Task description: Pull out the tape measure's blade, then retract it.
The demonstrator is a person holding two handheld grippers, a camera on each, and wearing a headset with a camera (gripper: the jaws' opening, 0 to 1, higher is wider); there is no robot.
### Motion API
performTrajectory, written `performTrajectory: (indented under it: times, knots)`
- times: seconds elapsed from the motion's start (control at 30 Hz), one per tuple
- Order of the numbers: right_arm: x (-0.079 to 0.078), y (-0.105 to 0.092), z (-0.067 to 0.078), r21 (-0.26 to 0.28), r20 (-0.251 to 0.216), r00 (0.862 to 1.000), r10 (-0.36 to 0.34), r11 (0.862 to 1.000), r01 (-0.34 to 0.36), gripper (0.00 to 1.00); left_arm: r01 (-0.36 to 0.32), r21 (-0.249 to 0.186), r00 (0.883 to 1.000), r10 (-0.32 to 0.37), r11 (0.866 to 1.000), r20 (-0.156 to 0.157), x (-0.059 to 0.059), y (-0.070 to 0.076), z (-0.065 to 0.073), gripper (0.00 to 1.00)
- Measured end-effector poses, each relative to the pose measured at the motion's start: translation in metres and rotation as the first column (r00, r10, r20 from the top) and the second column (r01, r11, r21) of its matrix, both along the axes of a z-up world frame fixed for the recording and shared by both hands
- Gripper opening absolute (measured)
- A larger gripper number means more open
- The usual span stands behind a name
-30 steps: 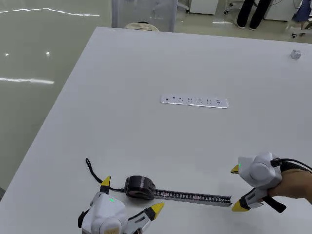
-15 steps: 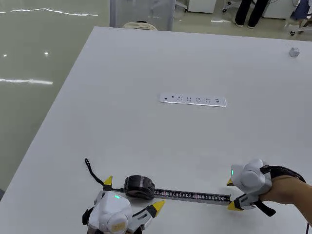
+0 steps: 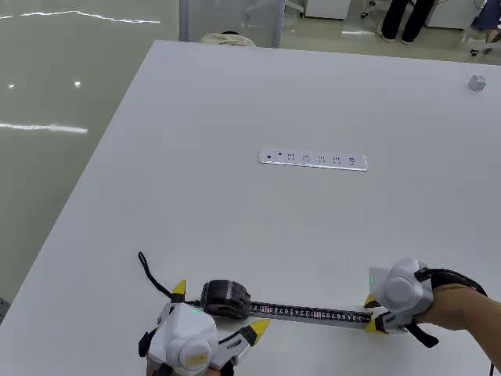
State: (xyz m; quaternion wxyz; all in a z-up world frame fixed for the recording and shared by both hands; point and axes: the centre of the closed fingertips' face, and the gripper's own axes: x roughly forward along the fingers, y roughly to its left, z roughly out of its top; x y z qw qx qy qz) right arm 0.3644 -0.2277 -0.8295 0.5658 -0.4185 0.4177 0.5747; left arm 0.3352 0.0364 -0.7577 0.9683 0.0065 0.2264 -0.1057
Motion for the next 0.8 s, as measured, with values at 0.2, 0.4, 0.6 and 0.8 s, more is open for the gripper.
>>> performTrajectory:
  times: [0.2, 0.4, 0.6, 0.8]
  knots:
    - [-0.005, -0.001, -0.0017, -0.006, -0.002, 1.0, 0.019, 1.0, -0.019, 0.16, -0.005, 0.001, 1.0, 0.005, 1.0, -0.002, 0.0014, 0.0022, -0.0005, 1.0]
    - [-0.005, -0.0003, -0.0001, -0.029, -0.026, 0.999, -0.023, 0.999, 0.022, 0.15, -0.013, 0.001, 1.0, 0.013, 1.0, 0.0, 0.0041, 0.0036, -0.0002, 1.0]
    - [-0.0039, -0.0011, -0.0012, -0.04, -0.045, 0.998, -0.039, 0.999, 0.037, 0.15, -0.037, -0.011, 0.999, 0.037, 0.999, -0.002, 0.0059, 0.0054, 0.001, 1.0]
    - [-0.0036, -0.0002, -0.0033, -0.087, -0.053, 0.998, -0.022, 0.996, 0.017, 0.14, -0.065, -0.022, 0.998, 0.065, 0.998, -0.019, 0.0088, 0.0061, -0.006, 1.0]
